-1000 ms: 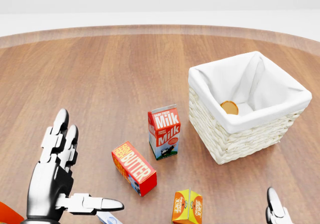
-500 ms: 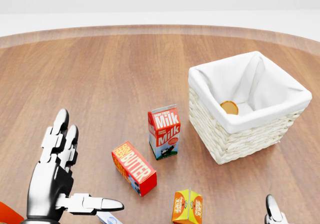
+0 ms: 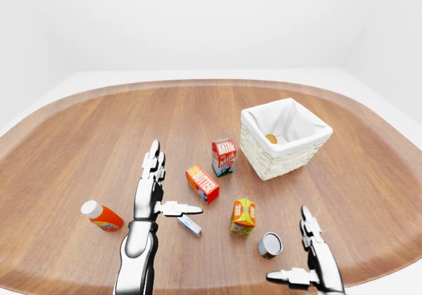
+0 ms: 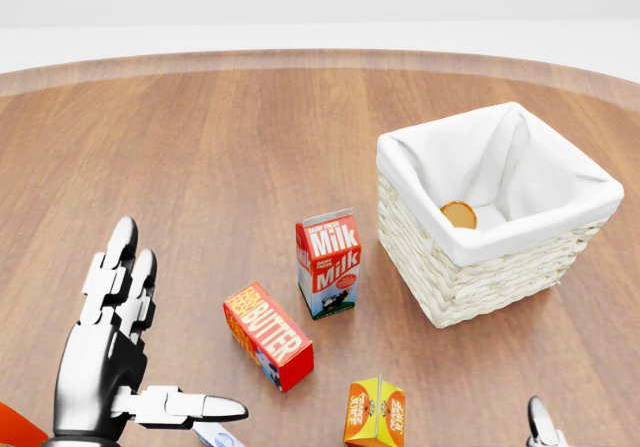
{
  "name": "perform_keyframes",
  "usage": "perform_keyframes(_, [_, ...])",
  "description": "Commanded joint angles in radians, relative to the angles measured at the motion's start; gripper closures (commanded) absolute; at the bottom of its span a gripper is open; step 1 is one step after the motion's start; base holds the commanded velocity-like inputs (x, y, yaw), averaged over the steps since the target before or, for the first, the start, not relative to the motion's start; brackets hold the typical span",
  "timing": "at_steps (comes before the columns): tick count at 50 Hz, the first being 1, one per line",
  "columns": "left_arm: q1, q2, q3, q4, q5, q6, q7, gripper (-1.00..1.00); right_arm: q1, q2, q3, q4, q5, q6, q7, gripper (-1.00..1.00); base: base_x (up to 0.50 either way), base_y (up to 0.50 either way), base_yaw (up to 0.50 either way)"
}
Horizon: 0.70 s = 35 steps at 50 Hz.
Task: Pick up the alphabet soup and the tomato sauce, and put them in the basket.
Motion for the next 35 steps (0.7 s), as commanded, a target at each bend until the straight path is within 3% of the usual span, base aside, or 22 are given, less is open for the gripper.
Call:
perform_keyframes(1, [-0.006,0.000,0.003,-0.001,-0.004,0.000,0.006,-1.00,-0.042,-0.006,-0.016,0.065,-0.006,0.000,-0.011,-1.00,0.00,0.00,0.00])
perform_keyframes(35, [-0.006,0.000,0.003,0.000,-0.004,0.000,0.006,-1.00,-0.120,-0.051,0.023,0.146,-0.047,0.000,-0.087,-1.00,0.00,0.00,0.00])
